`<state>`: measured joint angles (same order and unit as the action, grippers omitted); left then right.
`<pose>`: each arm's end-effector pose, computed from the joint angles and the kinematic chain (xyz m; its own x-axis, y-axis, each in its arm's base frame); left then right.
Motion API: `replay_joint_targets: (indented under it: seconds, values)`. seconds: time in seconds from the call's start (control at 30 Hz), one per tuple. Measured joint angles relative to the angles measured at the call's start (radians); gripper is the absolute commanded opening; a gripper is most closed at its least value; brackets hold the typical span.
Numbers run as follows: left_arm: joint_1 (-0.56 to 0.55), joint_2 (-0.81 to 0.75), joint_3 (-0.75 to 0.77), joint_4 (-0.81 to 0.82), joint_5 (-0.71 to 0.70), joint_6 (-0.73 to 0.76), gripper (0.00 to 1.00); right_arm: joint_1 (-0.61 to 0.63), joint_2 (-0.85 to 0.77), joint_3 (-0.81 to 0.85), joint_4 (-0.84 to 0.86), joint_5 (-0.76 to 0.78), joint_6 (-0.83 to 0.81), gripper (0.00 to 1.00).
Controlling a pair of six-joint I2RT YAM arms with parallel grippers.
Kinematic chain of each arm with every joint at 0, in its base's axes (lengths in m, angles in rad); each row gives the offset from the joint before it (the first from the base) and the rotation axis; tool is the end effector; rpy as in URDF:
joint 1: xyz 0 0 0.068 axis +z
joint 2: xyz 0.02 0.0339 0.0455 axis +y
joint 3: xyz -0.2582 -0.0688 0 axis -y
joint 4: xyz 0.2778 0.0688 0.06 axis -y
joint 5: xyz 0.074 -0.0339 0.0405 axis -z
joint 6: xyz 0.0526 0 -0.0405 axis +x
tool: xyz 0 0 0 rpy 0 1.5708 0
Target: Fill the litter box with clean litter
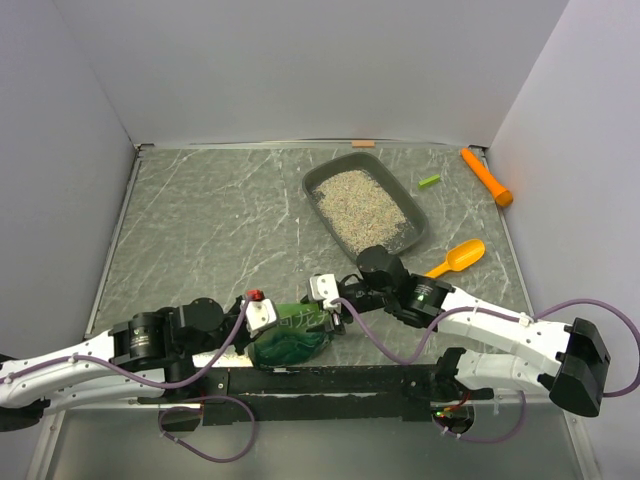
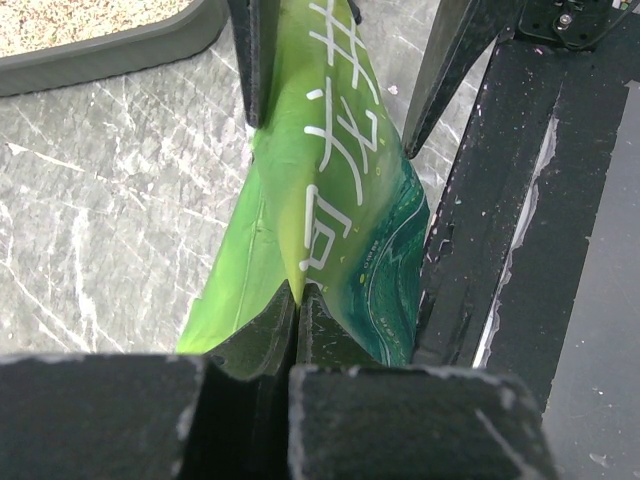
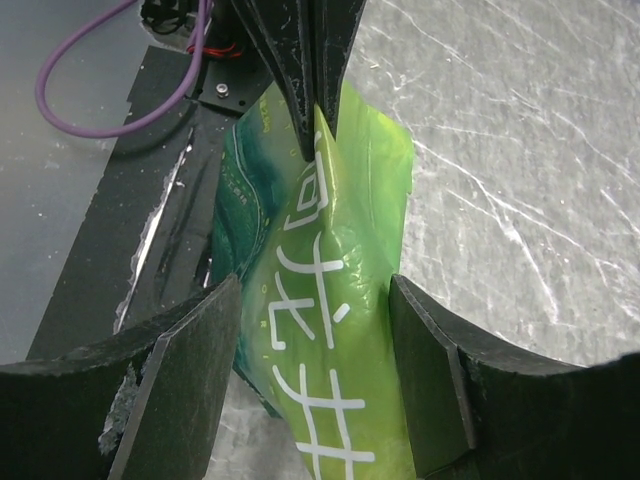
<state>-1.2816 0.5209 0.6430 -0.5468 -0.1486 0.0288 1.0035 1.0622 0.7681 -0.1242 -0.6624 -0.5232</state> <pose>0.0586 -0.1696 0.2835 -0.0913 0.4066 -0.9090 0.9124 0.3998 0.0872 0.1248 0.2561 0.2690 0.2941 -0.2716 -0.9164 -0.9467 -0.2147 -0.2402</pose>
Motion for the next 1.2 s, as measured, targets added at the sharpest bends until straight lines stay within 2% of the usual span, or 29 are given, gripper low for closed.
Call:
replay_joint_targets:
  seconds: [0.37,0.43,0.5,0.53,0.57,0.6,0.63,0.67,0.73,0.9,1.2]
  values:
    - [0.002,-0.026,-0.002,-0.021,0.000,-0.011,0.01,0.000,0.000,-0.086,0.054,0.016,0.042,0.66]
    - [0.003,-0.026,-0.002,-0.021,0.000,-0.014,0.08,0.000,-0.001,-0.090,0.058,0.018,0.052,0.63]
    - [0.003,-0.026,-0.002,-0.021,0.000,-0.015,0.18,0.000,-0.001,-0.094,0.063,0.020,0.059,0.46]
    - [0.003,-0.026,-0.002,-0.017,0.001,-0.016,0.21,0.000,0.000,-0.097,0.063,0.019,0.061,0.38]
    - [0.003,-0.026,-0.002,-0.009,0.002,-0.014,0.24,0.000,0.000,-0.100,0.061,0.020,0.063,0.25]
    - [0.004,-0.026,-0.002,0.003,0.005,-0.013,0.32,0.000,0.002,-0.101,0.053,0.020,0.064,0.20]
    - [0.004,-0.025,-0.001,0.019,0.007,-0.012,0.35,0.000,0.007,-0.101,0.047,0.018,0.065,0.10]
    - [0.004,-0.025,0.000,0.032,0.011,-0.007,0.39,0.000,0.012,-0.101,0.040,0.014,0.067,0.06]
    - [0.005,-0.012,0.014,0.052,0.024,0.002,0.43,0.000,0.022,-0.100,0.031,0.010,0.067,0.00]
    - [0.010,0.076,0.082,0.071,0.100,0.022,0.48,0.000,0.023,-0.099,0.031,0.011,0.070,0.00]
    - [0.010,0.299,0.138,0.066,0.217,0.071,0.50,0.000,0.016,-0.097,0.011,0.018,0.071,0.00]
